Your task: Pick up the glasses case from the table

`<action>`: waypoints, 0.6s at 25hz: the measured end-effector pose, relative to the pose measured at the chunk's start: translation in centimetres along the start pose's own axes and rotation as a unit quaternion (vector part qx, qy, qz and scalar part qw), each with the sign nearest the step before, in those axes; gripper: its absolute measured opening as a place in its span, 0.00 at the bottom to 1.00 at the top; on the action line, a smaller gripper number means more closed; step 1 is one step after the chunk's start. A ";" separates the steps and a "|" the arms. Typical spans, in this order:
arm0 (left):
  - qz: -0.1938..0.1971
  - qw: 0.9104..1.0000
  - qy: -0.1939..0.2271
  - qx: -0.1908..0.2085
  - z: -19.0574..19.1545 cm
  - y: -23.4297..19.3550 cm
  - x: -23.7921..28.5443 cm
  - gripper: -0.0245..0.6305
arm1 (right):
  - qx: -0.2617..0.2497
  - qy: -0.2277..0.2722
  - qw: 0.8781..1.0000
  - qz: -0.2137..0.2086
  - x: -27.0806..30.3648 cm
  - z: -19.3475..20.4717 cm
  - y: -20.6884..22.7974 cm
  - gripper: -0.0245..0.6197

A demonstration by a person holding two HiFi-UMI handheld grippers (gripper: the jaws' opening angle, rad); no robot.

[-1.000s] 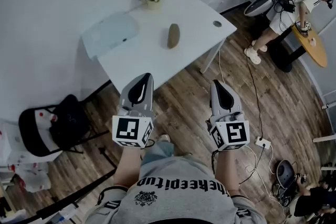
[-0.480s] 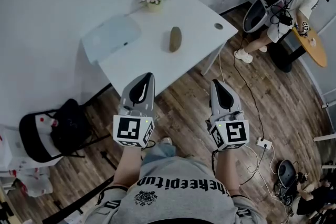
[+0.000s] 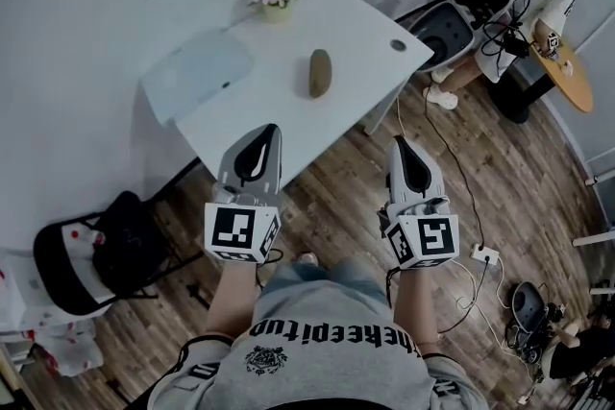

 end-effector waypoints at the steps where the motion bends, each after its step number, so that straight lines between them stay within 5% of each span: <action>1: 0.003 1.000 0.000 -0.001 0.1 0.0 0.2 0.06 | 0.000 -0.001 1.000 0.002 0.1 0.1 0.0 0.04; 15: -0.005 1.000 -0.009 -0.006 0.9 -1.0 4.9 0.06 | 0.006 -0.006 1.000 -0.009 4.3 0.8 3.0 0.04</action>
Point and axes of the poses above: the fingertips, and each gripper's own axes: x forward along the fingers, y to its right, z out of its underside, the point moved 4 cm from there along -x, backward along the fingers, and after that the axes turned 13 degrees about -z, right-handed, at the moved point
